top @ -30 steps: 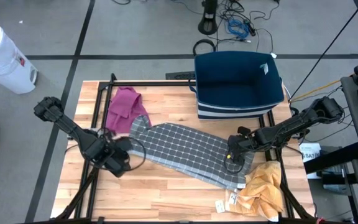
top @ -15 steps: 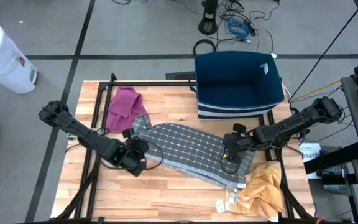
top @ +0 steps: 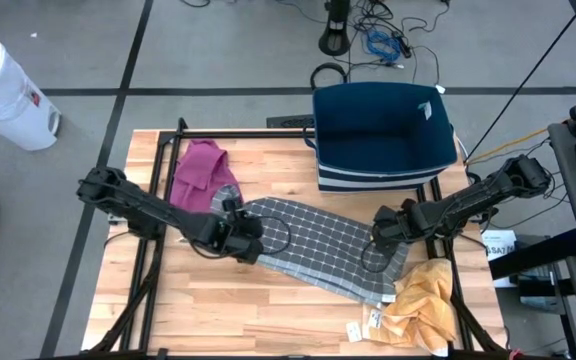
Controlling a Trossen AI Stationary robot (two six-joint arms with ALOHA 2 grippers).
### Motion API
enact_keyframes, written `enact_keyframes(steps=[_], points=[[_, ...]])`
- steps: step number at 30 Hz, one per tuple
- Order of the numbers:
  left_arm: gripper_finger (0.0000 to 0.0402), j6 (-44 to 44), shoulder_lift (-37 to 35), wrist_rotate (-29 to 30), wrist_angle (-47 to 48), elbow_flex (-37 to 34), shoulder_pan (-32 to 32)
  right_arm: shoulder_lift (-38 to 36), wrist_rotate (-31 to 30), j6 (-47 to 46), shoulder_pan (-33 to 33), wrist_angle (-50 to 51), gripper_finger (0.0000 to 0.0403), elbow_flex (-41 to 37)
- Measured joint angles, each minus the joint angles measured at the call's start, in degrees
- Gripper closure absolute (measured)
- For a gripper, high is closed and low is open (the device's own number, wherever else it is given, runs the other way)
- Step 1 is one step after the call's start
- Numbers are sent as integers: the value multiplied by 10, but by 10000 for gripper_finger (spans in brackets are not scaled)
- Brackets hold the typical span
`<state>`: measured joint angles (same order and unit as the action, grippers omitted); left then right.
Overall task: Fold towel
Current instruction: Fold the gray checkered towel
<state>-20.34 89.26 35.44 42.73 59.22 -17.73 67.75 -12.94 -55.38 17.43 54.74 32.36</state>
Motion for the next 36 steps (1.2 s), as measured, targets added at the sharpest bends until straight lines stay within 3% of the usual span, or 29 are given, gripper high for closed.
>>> enact_keyframes(steps=[5,21,25,30,36], points=[[240,36,4,-2,-28,0,16,0,44,-2,7,-29,252,0],[241,76,4,-7,-67,0,28,-3,59,-23,7,-104,256,-63],[241,76,4,-7,-67,0,28,-2,66,11,7,-133,291,-64],[241,81,4,-7,-75,0,37,-2,73,51,11,-151,384,-64],[241,109,4,-15,-90,0,68,0,78,70,26,-154,401,-54]])
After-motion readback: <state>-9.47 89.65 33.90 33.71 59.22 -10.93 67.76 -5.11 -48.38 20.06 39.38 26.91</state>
